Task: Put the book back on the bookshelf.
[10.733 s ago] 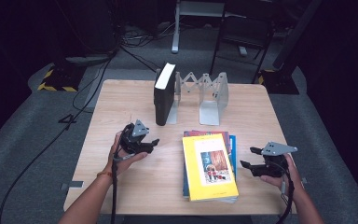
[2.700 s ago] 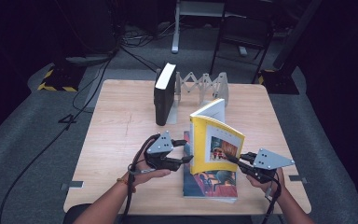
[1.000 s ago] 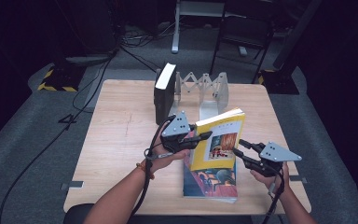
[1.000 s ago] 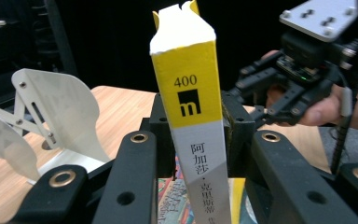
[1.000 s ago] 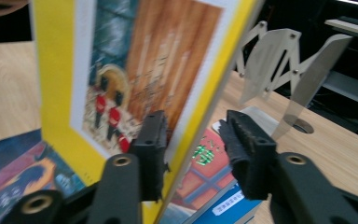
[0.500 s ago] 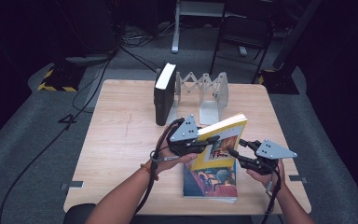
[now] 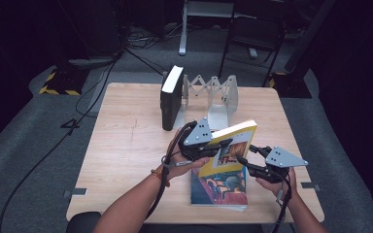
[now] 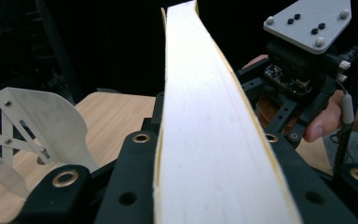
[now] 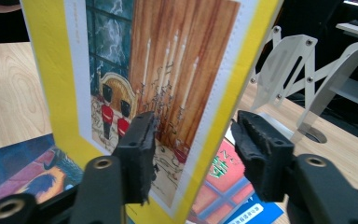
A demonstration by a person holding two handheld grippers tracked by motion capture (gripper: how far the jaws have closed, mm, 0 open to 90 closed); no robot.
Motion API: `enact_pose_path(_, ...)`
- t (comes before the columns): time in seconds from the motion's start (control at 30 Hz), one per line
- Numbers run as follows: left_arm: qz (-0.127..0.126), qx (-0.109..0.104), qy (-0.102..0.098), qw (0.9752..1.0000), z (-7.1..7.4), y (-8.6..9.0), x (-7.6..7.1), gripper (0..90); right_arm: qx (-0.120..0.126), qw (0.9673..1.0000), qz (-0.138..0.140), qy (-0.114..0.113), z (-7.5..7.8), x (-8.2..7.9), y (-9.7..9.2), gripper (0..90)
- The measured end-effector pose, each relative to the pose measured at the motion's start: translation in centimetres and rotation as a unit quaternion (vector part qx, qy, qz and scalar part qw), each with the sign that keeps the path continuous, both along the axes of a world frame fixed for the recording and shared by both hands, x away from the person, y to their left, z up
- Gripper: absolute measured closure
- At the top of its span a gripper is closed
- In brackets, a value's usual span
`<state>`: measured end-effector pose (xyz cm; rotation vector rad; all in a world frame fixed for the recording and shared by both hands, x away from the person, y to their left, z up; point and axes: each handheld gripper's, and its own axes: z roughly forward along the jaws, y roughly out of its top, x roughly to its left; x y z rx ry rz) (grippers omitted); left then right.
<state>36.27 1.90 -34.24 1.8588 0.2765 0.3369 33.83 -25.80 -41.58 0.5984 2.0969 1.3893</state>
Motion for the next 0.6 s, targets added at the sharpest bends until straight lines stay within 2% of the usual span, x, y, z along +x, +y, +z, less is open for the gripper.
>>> enact_pose_path(0.17, 0.017, -0.007, -0.007, 0.9998, 0.3, 0.2, 0.0, 74.3, -0.005, 0.9998, -0.006, 0.018, -0.1, 0.2, -1.3, 41.1)
enact_pose_path(0.3, 0.031, -0.013, -0.008, 0.9994, 0.7, 0.6, 0.2, 74.4, -0.016, 0.9989, -0.024, 0.036, -0.5, 0.8, -2.6, 38.1)
enact_pose_path(0.47, 0.045, -0.017, -0.01, 0.9988, 1.2, 1.2, 0.6, 74.4, -0.027, 0.9955, -0.057, 0.071, -1.2, 1.8, -4.0, 33.4)
enact_pose_path(0.6, 0.063, -0.02, -0.01, 0.9977, 1.4, 1.9, 1.1, 74.3, -0.042, 0.9921, -0.081, 0.086, -1.6, 2.3, -5.1, 30.1)
